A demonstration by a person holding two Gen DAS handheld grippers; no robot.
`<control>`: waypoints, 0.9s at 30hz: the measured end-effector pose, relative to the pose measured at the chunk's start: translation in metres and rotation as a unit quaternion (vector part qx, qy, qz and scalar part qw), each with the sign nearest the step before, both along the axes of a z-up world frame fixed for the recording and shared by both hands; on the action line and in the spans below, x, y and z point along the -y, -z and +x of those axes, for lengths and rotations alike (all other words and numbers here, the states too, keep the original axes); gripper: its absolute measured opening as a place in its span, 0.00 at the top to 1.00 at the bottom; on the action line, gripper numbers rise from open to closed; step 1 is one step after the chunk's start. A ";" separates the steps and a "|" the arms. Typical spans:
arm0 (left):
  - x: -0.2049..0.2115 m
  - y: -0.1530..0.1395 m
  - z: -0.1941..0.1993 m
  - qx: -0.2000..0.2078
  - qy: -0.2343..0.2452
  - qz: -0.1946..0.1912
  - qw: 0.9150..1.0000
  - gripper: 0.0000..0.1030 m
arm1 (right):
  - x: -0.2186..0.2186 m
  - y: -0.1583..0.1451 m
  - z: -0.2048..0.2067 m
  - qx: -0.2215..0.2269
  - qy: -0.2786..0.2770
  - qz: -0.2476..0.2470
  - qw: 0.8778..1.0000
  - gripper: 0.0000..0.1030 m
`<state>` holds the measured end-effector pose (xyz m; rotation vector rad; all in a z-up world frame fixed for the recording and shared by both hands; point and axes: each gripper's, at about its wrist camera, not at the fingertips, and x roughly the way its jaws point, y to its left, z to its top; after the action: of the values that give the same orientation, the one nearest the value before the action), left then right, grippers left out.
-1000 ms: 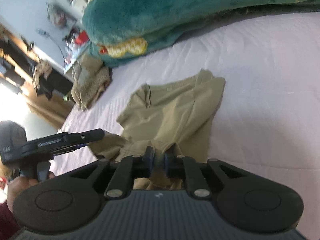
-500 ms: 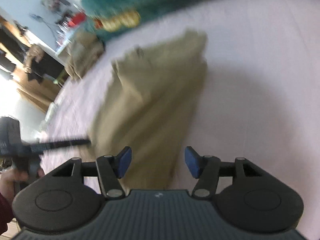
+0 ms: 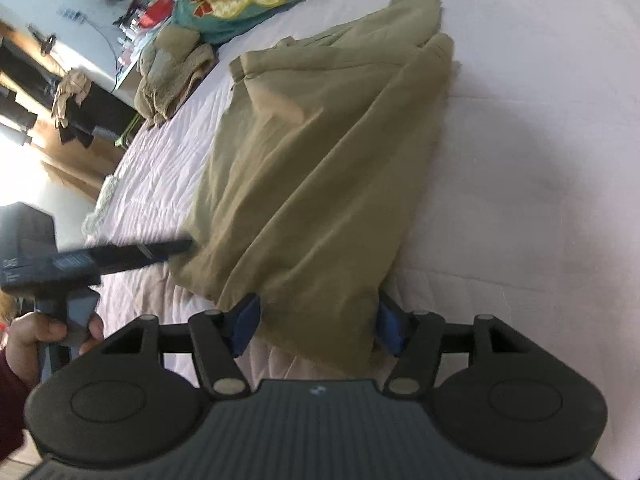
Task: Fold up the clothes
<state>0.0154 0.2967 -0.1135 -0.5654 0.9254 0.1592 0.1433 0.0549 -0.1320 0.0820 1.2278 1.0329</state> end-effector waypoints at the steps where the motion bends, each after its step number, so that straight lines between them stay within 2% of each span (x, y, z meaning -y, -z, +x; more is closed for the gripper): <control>1: 0.010 0.001 0.008 -0.005 0.024 0.021 0.999 0.01 | -0.005 -0.001 -0.004 0.018 -0.009 -0.003 1.000 0.41; 3: 0.017 -0.001 0.008 -0.010 0.023 0.048 0.999 0.02 | -0.010 0.000 -0.007 0.033 -0.020 -0.012 0.999 0.68; 4: 0.019 -0.002 0.007 -0.012 0.021 0.061 0.998 0.10 | -0.011 0.001 -0.005 0.031 -0.019 -0.014 0.999 0.75; 5: 0.022 -0.003 0.007 -0.014 0.020 0.074 0.997 0.34 | -0.009 0.001 -0.003 0.025 -0.018 -0.011 0.999 0.84; 6: 0.016 -0.007 -0.001 -0.011 0.002 0.067 0.998 0.47 | -0.007 -0.002 -0.003 0.026 -0.022 -0.006 0.999 0.86; 7: 0.010 -0.010 -0.010 -0.008 -0.006 0.050 0.999 0.67 | -0.005 -0.006 -0.006 0.028 -0.028 -0.001 0.999 0.88; 8: 0.012 -0.014 -0.015 -0.014 0.004 0.047 0.999 0.75 | -0.004 -0.010 -0.010 0.031 -0.033 0.003 0.999 0.89; 10: 0.020 -0.022 -0.022 -0.022 0.023 0.049 0.998 0.82 | 0.000 -0.017 -0.020 0.031 -0.040 0.012 0.999 0.90; 14: 0.041 -0.035 -0.040 -0.018 0.025 0.048 0.998 0.86 | 0.018 -0.034 -0.042 0.025 -0.047 0.025 0.998 0.90; 17: 0.062 -0.045 -0.073 -0.014 0.018 0.032 0.999 0.87 | 0.039 -0.050 -0.059 0.014 -0.061 0.028 0.998 0.91; 21: 0.092 -0.072 -0.127 -0.020 -0.002 0.005 1.000 0.87 | 0.068 -0.069 -0.083 -0.033 -0.082 0.023 0.996 0.91; 23: 0.099 -0.088 -0.139 -0.010 -0.017 -0.002 1.000 0.87 | 0.075 -0.083 -0.086 -0.052 -0.079 0.028 0.995 0.91; 27: 0.072 -0.103 -0.103 0.025 -0.029 0.008 0.999 0.88 | 0.062 -0.099 -0.054 -0.060 -0.060 0.053 0.995 0.91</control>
<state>-0.0877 0.2247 -0.0102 -0.5792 0.8587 0.2031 0.0896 -0.0072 -0.0331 0.1549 1.2983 1.2122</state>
